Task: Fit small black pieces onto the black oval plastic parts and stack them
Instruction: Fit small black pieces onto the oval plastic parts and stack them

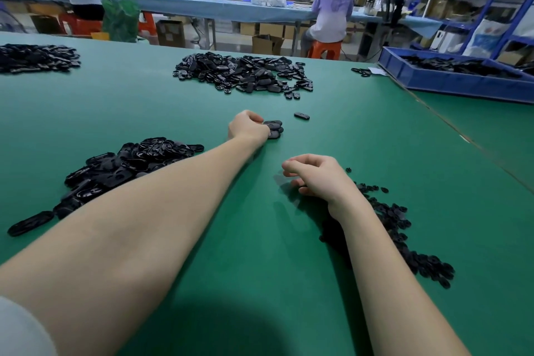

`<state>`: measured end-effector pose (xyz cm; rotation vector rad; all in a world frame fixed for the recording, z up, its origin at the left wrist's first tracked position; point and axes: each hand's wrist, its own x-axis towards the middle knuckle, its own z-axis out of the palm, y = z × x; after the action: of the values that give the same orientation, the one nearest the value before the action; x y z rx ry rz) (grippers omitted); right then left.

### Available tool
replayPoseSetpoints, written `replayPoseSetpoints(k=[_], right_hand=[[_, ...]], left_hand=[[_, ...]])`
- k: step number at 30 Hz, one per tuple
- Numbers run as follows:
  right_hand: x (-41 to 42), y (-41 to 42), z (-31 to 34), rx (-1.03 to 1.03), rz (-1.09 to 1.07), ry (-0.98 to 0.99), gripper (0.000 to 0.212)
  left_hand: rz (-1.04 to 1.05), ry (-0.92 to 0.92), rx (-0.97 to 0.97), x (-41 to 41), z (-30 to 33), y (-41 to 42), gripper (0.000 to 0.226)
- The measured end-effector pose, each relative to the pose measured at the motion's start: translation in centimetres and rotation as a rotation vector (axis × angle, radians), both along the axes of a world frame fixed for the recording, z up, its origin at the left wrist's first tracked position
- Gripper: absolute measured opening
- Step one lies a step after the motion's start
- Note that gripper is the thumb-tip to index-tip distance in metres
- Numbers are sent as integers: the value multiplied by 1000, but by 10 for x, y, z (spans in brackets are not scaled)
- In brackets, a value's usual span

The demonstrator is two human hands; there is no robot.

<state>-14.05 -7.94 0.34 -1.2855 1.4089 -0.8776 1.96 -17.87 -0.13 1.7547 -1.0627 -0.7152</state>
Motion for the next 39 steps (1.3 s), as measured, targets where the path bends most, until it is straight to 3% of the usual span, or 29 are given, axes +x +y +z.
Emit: replayPoseSetpoints(k=[3,7,12,17,23,27,30,39], right_hand=[[0,0,-1,-11,5,15,9],[-1,0,-2,-19,5,2,6],[2,-1,-3,-53,18,66,7],[15,5,-2,-297,28,307,7],[54,24,2,-545,291,533,6],[83,44,-10,-770,472,723,28],[88,46,-14,-801,547,818,38],[77,37,-14,-749,445,661,11]], left_hand=[[-2,72,-17,3,3,6,23],[-114,299,-57,12,12,39,31],[-258,439,-51,58,27,98,7],[-349,320,18,75,32,120,12],[-429,113,69,89,38,125,16],[-486,141,120,91,35,128,23],[-523,146,146,92,34,129,25],[-545,111,145,95,31,126,27]])
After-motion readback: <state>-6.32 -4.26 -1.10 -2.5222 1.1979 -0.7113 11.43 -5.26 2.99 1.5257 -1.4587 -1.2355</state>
